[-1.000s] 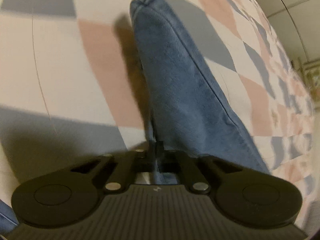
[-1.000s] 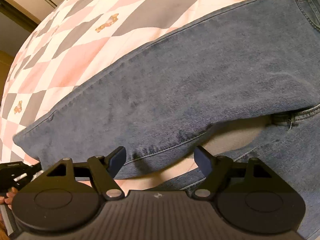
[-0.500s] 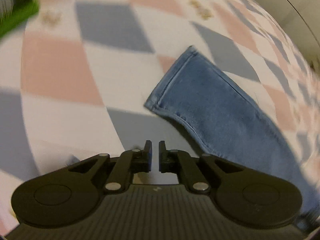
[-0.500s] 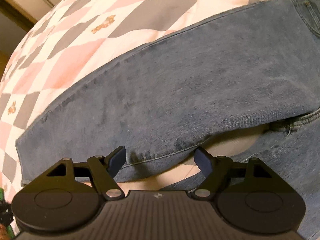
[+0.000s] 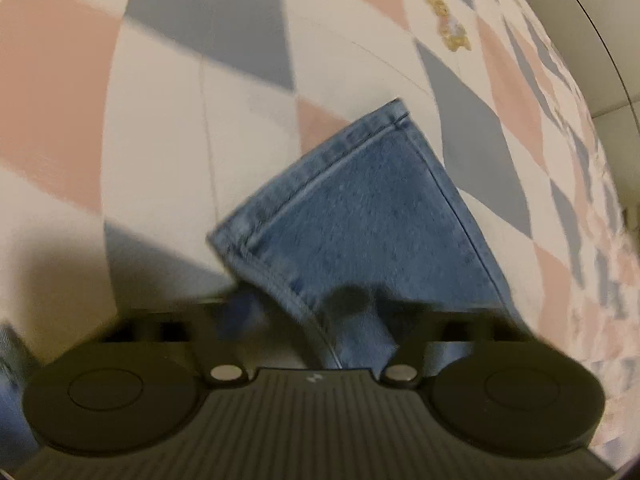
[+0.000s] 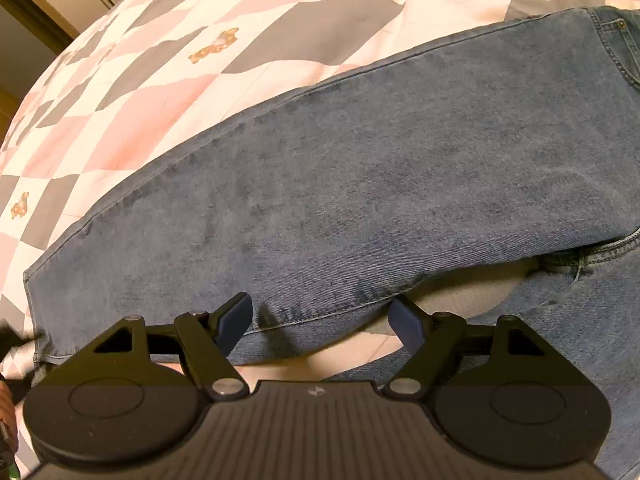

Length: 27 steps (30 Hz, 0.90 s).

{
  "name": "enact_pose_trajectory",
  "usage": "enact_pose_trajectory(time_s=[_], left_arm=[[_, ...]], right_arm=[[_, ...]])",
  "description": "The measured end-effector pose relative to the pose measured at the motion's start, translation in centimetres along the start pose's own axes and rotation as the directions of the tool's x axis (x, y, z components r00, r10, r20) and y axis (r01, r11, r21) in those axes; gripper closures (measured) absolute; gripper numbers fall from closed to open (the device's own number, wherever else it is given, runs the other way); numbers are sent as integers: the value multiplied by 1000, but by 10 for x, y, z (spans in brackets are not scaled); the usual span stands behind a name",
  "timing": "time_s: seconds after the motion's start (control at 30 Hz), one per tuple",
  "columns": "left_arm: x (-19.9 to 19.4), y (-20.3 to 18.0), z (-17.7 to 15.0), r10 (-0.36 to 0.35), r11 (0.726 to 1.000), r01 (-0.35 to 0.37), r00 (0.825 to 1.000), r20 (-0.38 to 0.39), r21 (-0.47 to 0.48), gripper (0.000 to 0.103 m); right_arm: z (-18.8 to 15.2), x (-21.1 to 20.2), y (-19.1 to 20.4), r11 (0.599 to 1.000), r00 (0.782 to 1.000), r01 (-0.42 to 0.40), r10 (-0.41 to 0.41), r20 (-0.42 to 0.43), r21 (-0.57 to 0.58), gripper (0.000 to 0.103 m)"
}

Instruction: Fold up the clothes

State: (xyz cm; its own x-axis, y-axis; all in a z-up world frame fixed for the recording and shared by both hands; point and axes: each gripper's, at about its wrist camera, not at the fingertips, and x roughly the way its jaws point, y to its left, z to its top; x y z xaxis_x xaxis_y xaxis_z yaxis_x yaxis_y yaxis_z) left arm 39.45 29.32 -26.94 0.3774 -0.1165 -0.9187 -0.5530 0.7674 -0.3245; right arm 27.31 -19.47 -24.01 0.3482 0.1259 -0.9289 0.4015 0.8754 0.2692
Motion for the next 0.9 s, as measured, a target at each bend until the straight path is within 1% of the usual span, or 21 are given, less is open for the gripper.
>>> enact_pose_trajectory(time_s=[0.07, 0.13, 0.17, 0.2, 0.23, 0.27, 0.3, 0.37, 0.4, 0.43, 0.47, 0.5, 0.53, 0.6, 0.63, 0.7, 0.77, 0.83, 0.87, 0.9], left_arm=[[-18, -7, -2, -24, 996, 17, 996, 84, 93, 102], [-35, -11, -9, -44, 979, 12, 988, 151, 206, 101], [-44, -13, -13, -56, 965, 6, 982, 182, 261, 99], [-43, -14, -19, -38, 945, -30, 979, 200, 327, 99], [-31, -13, -24, 12, 920, -83, 983, 185, 384, 97], [-18, -12, -29, 68, 889, -136, 984, 167, 437, 93], [-2, -8, -33, 112, 869, -167, 983, 143, 465, 90], [1, -12, -35, 137, 847, -197, 978, 156, 494, 89], [1, -14, -37, 146, 835, -211, 975, 165, 508, 86], [-3, -16, -36, 159, 827, -234, 970, 186, 512, 79], [-11, -15, -35, 177, 820, -263, 961, 211, 508, 73], [-19, -13, -34, 196, 813, -293, 951, 238, 503, 64], [-28, -10, -33, 214, 806, -323, 941, 264, 497, 63], [-45, -6, -31, 250, 789, -381, 916, 315, 481, 65], [-54, -3, -43, 238, 789, -364, 924, 300, 495, 67], [-72, 5, -72, 203, 791, -311, 946, 254, 527, 73], [-90, 12, -101, 169, 790, -257, 964, 206, 557, 75], [-108, 20, -130, 135, 786, -201, 979, 156, 584, 79], [-117, 24, -144, 118, 784, -173, 984, 130, 596, 80], [-116, 27, -162, 118, 781, -160, 987, 110, 604, 79]], right_arm=[[1, -1, 0, 1000, 1000, -2, 2, 4, 0, 26], [2, -1, -2, 1000, 1000, -6, 6, 4, -3, 26], [2, 0, -2, 1000, 1000, -5, 5, 3, -5, 26], [3, 2, -3, 1000, 1000, -4, 4, 0, -8, 26], [2, 4, -4, 1000, 1000, -4, 4, -2, -11, 26], [2, 5, -5, 1000, 1000, -4, 4, -6, -16, 26], [2, 6, -5, 1000, 1000, -4, 4, -9, -22, 26], [1, 1, -6, 999, 1000, -14, 14, -1, -37, 26], [1, -3, -7, 999, 1000, -22, 23, 7, -41, 26], [1, -7, -9, 999, 999, -31, 31, 16, -44, 26], [1, -12, -11, 998, 999, -39, 40, 25, -47, 26], [0, -16, -14, 998, 999, -42, 44, 29, -44, 26], [-1, -22, -19, 998, 998, -45, 46, 35, -41, 26], [-6, -35, -28, 998, 997, -53, 55, 56, -36, 26], [-10, -43, -36, 998, 996, -57, 60, 69, -34, 26], [-20, -56, -52, 998, 995, -50, 52, 84, -33, 26], [-31, -62, -72, 999, 996, -29, 32, 83, -39, 26], [-45, -64, -90, 999, 998, 2, 1, 63, -50, 26], [-51, -65, -98, 998, 999, 14, -10, 53, -62, 27], [-59, -64, -104, 996, 999, 26, -22, 48, -82, 27]])
